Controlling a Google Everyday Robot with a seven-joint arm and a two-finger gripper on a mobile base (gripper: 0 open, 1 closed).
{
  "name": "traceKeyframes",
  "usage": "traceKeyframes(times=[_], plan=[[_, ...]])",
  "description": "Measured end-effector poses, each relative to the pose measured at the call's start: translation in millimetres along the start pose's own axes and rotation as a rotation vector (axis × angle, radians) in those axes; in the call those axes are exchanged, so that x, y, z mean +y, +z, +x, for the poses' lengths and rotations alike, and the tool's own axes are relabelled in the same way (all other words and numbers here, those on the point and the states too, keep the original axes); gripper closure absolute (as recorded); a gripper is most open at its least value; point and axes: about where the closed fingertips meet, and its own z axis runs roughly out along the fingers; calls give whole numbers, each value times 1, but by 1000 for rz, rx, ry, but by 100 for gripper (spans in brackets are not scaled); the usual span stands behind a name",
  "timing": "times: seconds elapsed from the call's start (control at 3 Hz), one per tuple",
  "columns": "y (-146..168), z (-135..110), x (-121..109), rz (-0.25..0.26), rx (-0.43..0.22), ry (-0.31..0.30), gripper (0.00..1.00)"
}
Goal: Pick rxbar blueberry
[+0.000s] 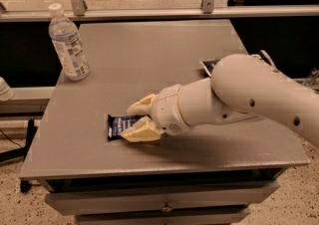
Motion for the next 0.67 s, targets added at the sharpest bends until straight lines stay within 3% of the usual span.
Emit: traceKeyframes(times=[0.33, 0.67], plan=[[1, 0, 4, -2, -3, 3, 87], [0, -2, 6, -4, -3, 1, 100]])
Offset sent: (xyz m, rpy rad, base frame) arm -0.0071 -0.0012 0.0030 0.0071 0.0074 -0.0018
